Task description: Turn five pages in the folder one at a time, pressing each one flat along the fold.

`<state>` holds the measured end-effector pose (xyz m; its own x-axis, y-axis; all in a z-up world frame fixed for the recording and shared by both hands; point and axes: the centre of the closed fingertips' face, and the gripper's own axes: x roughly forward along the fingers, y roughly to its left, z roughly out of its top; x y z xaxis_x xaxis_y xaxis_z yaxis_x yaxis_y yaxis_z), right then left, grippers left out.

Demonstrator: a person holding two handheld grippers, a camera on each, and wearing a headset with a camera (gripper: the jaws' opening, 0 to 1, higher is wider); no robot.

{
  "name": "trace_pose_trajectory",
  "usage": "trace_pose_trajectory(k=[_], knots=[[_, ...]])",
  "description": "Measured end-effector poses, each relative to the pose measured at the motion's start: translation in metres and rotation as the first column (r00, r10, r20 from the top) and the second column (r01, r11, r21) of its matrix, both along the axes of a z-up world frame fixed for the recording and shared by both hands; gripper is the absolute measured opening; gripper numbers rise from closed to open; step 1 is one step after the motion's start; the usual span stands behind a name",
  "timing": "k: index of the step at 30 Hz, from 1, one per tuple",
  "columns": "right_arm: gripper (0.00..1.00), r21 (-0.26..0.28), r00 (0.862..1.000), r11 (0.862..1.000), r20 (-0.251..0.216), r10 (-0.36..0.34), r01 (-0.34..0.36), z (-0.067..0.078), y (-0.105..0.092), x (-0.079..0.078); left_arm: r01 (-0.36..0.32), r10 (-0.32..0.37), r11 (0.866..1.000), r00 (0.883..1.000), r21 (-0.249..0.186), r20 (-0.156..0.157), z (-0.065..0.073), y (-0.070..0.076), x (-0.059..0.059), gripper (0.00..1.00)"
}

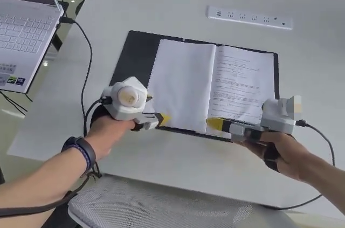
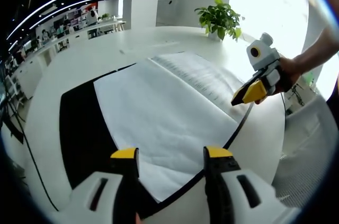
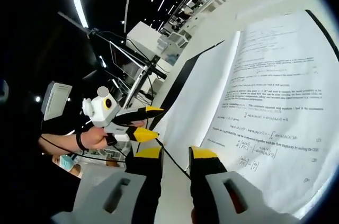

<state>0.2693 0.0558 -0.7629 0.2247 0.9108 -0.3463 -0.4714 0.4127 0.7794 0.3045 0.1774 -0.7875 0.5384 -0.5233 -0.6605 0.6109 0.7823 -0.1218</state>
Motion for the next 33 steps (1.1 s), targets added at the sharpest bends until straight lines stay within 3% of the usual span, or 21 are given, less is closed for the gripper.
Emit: trace_pose_trajectory(k=[10,17,23,33], knots=[[0.2,-0.073,0.994,0.996,0.103,-0.04,0.048,0.018,-0.027,0.017,0.01,-0.01,1.0,0.999,-0.001,0.036,0.024,0.003,0.002,0.49],[0.25,-0.147,0.985,0.988,0.173,-0.022,0.048,0.024,-0.049,0.019,0.013,-0.013,1.0,0.998,-0.007,0.057,0.043,0.003,0.002,0.51],[0.3,-0.183,0.971,0.979,0.236,-0.043,0.088,0.037,-0.071,0.022,0.021,-0.019,1.0,0.997,-0.02,0.076,0.06,0.002,-0.001,0.53],[0.43,-0.217,0.933,0.954,0.336,-0.126,0.207,0.061,-0.116,0.027,0.038,-0.035,0.999,0.994,-0.026,0.101,0.078,0.002,-0.009,0.58]])
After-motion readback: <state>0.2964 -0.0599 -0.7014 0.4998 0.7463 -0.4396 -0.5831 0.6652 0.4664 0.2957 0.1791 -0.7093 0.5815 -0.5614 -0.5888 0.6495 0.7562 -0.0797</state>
